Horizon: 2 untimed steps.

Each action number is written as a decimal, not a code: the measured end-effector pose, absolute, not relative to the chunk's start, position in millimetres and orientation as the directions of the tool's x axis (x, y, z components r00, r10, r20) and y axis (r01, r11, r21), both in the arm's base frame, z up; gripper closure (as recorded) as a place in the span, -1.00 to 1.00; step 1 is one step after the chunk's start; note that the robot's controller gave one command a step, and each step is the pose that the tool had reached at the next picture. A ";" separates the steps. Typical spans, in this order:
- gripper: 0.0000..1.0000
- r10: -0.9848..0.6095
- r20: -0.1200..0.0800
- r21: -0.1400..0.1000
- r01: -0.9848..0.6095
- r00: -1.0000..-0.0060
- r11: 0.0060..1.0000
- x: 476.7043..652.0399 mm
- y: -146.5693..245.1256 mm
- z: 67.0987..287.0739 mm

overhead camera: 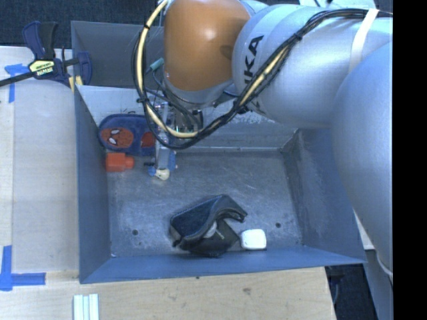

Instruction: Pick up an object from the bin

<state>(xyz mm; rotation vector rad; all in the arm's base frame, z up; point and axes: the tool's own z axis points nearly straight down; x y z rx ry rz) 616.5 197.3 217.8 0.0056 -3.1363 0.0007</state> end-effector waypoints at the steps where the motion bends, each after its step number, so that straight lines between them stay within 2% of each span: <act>1: -1.00 0.196 0.003 -0.002 0.196 -0.981 0.981 606.5 165.5 151.3; 2: -1.00 0.017 0.002 -0.001 0.017 -1.000 1.000 608.6 176.9 78.4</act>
Offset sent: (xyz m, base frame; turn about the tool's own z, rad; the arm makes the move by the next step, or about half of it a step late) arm -0.0094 -0.0305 -0.0642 0.2014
